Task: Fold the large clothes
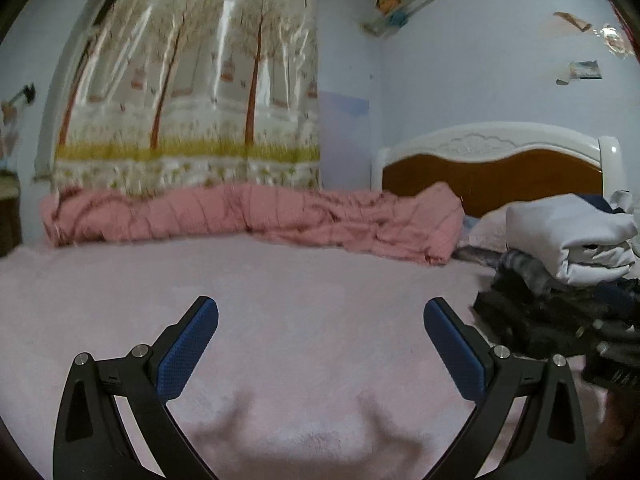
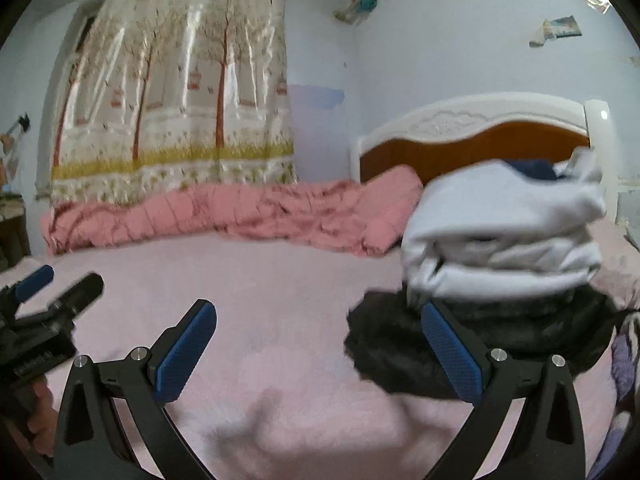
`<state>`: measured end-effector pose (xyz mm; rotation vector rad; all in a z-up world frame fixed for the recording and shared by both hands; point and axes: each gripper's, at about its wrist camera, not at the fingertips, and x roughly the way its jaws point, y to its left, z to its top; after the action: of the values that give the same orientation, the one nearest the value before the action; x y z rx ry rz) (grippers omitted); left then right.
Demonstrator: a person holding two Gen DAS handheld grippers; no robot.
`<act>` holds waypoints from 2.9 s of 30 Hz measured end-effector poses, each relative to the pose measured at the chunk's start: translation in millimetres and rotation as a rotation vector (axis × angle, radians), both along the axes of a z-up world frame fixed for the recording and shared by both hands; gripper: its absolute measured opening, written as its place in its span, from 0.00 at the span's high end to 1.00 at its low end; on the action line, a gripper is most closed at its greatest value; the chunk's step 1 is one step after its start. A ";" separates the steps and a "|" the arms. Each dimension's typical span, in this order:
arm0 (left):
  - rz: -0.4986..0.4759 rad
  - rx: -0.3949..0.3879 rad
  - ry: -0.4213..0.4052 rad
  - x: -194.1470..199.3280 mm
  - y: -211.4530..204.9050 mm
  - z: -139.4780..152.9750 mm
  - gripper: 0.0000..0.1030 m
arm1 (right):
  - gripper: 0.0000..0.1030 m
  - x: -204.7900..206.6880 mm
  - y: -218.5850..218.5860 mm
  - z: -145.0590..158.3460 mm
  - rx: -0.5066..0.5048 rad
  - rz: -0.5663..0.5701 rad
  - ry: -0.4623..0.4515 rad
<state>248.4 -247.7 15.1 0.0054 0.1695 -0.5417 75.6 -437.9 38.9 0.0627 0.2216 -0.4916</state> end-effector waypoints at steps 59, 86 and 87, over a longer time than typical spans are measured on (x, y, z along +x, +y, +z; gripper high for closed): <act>-0.015 0.011 -0.012 -2.6 -15.1 -4.4 0.00 | 0.00 0.6 -2.3 -8.2 -0.077 -0.093 0.018; -0.013 0.009 -0.016 -2.1 -13.7 -3.5 0.00 | 0.00 1.3 -2.8 -6.4 -0.080 -0.099 0.014; -0.013 0.009 -0.016 -1.9 -13.7 -3.4 0.00 | 0.00 0.4 -1.9 -6.6 -0.082 -0.099 0.013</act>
<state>246.5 -261.3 11.6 0.0201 0.1562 -0.5537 76.0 -439.8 32.3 -0.0099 0.2112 -0.5992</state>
